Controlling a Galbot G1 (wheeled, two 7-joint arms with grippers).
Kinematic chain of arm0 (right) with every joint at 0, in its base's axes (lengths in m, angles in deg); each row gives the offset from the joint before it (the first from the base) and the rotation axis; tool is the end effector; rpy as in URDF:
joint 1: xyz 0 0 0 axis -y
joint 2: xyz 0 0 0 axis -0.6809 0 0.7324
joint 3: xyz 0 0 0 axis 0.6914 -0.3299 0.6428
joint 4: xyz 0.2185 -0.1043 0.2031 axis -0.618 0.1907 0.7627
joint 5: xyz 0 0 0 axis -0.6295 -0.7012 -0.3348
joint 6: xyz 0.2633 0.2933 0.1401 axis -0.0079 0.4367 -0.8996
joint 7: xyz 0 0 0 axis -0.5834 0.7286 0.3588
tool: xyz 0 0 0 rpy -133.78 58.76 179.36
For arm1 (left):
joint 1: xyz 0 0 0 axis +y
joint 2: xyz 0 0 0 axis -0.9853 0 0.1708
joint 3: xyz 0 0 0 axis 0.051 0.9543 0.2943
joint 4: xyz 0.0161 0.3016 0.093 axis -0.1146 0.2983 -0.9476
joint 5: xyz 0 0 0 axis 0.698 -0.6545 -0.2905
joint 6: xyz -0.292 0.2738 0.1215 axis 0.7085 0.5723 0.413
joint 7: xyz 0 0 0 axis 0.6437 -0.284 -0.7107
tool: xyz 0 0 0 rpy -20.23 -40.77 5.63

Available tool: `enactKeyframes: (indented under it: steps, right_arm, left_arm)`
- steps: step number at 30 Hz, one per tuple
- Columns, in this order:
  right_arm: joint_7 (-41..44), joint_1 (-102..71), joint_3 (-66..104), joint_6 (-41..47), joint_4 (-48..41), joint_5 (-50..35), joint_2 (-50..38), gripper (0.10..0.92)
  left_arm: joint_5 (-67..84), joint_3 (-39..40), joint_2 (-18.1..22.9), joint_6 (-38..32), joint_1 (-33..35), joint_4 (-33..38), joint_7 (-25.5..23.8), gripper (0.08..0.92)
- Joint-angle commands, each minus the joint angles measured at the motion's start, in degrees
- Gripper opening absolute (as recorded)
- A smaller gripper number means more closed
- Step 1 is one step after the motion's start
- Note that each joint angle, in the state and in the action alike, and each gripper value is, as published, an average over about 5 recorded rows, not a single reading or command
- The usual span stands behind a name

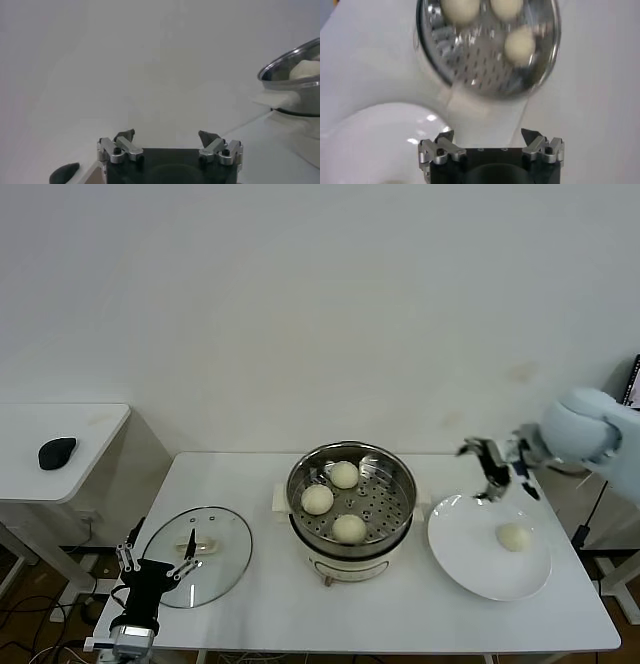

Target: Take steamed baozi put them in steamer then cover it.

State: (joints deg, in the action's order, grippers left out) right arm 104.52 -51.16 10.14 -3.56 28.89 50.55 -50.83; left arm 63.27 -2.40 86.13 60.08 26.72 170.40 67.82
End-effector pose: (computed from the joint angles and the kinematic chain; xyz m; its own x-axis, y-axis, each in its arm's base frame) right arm 0.4829 -0.1269 -0.0811 -0.4193 -0.1540 0.8947 -0.8849 -0.1508 -0.4406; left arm 0.2385 0.0621 -0.2661 -0.9984 -0.0500 0.0256 -0.0304 0.8650 0.5008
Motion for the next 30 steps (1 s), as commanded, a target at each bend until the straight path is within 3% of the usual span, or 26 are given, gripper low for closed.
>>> enactKeyframes:
  steps: [1, 12, 30]
  right_arm:
    - [0.49, -32.97, 27.88, 2.28, -5.01, 7.48, -9.57, 0.823]
    - [0.23, -41.79, 35.64, -0.81, -17.87, 14.74, 0.55, 0.823]
    - [-1.36, -41.54, 35.54, -3.49, -29.38, 18.78, 12.32, 0.823]
  left_arm:
    - [-0.08, -0.03, -0.55, 0.07, 0.31, 0.15, 0.00, 0.823]
    - [-0.34, -1.07, -0.12, 0.30, 1.42, 0.88, -0.10, 0.823]
    - [-0.34, -1.99, 0.16, 0.38, 1.53, -0.39, -0.23, 0.823]
